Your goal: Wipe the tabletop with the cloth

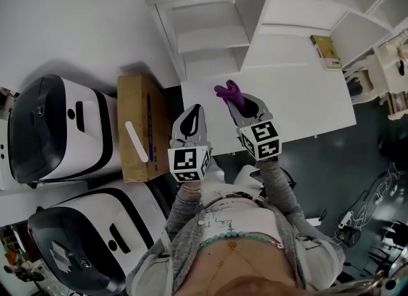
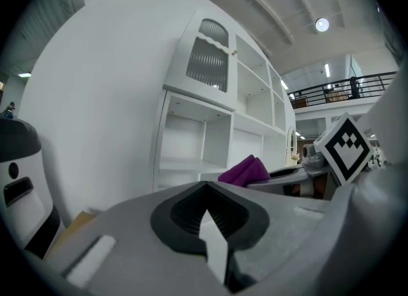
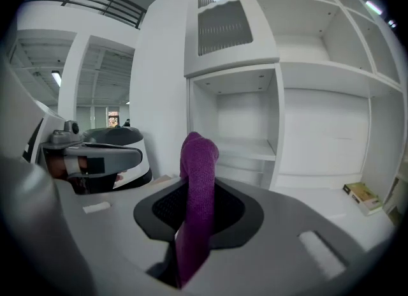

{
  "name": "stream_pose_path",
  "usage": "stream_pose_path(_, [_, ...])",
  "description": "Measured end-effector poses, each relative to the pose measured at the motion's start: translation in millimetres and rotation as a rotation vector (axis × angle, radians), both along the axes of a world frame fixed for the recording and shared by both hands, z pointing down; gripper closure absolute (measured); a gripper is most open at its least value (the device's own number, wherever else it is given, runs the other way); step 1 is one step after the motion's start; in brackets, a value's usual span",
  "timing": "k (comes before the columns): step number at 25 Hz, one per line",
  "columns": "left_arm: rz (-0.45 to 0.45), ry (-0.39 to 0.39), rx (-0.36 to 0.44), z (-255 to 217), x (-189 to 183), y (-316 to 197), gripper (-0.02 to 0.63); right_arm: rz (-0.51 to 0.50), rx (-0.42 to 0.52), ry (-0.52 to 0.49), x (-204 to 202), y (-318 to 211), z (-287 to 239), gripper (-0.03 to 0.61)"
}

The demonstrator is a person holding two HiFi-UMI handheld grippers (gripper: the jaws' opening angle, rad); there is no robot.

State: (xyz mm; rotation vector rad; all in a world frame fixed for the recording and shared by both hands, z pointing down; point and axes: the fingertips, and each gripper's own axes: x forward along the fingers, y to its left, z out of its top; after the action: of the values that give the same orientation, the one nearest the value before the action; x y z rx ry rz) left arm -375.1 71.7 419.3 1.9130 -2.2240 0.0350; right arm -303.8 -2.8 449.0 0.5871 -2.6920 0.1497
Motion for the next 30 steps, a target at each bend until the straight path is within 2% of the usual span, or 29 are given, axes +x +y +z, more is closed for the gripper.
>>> stream_pose_path(11, [-0.148, 0.033, -0.053, 26.9, -49.5, 9.7, 0.614, -0.129, -0.145, 0.067, -84.9, -19.1, 60.2, 0.483])
stream_pose_path(20, [-0.193, 0.074, -0.094, 50.0, -79.9, 33.7, 0.614, -0.137, -0.383, 0.096, -150.1, -12.9, 131.7, 0.485])
stream_pose_path(30, [-0.261, 0.089, -0.119, 63.5, -116.7, 70.0, 0.614, -0.112, -0.401, 0.234, -188.3, -12.2, 196.7, 0.485])
